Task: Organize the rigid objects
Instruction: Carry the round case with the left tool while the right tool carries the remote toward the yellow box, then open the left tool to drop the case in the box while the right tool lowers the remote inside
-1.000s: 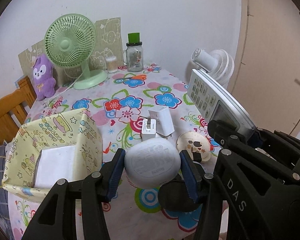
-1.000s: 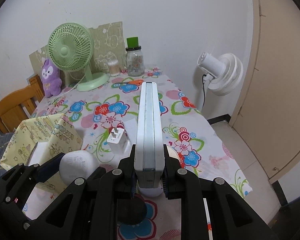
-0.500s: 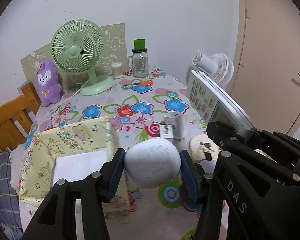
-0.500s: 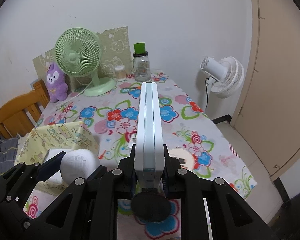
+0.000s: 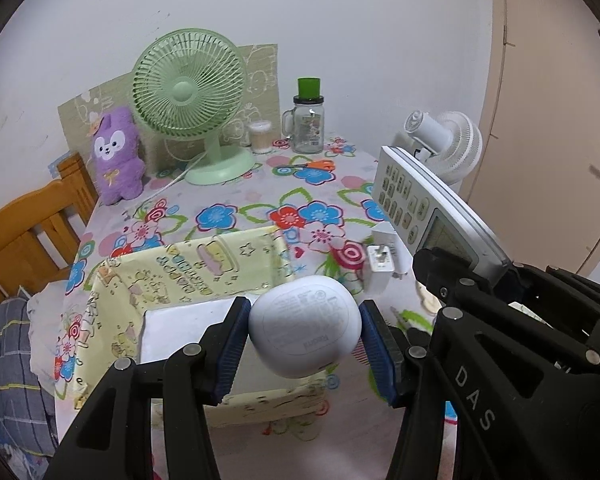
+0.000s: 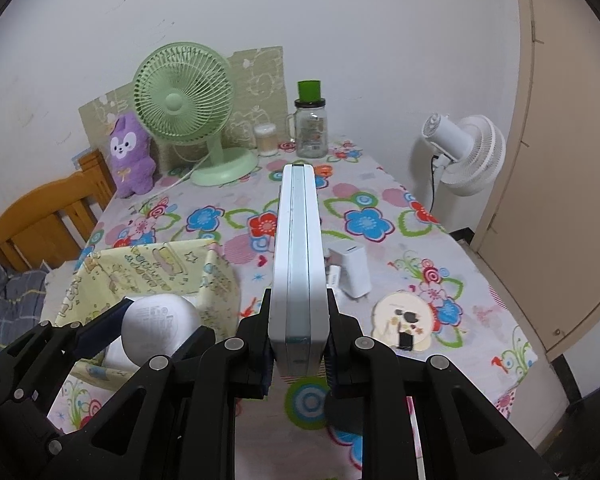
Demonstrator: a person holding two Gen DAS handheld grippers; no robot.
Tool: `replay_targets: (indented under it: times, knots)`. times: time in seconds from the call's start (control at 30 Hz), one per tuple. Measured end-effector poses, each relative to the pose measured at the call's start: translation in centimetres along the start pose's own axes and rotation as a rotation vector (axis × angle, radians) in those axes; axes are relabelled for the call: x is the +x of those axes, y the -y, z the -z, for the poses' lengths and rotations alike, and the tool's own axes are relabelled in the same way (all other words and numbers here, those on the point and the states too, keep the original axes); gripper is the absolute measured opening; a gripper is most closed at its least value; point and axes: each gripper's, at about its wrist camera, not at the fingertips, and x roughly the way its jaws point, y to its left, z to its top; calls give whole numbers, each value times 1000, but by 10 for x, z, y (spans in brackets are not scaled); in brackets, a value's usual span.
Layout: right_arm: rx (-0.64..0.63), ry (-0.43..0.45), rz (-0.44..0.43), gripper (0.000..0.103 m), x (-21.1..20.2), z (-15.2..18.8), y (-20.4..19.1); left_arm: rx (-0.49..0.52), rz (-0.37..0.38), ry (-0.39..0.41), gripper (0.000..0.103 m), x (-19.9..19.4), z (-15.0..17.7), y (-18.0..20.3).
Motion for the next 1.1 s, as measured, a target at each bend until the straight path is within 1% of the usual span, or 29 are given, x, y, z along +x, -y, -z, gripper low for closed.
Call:
replay_targets:
  times: [0.17,0.4,0.73,1.1]
  knots:
    - [-10,-26,-2,22,5,1,-17,-9,10,-24,57,2,3,-15]
    - [-39,-43,-4,22,11,0,-41,-30,-5,-39,57,4,7,-38]
    - [-70,-75,-32,22,26,5,-75,-57,-44,-78,57,17,15,-72]
    - [-74,-117,-44,22,43,12,-99,-55,-63,-109,57,28,24,-93]
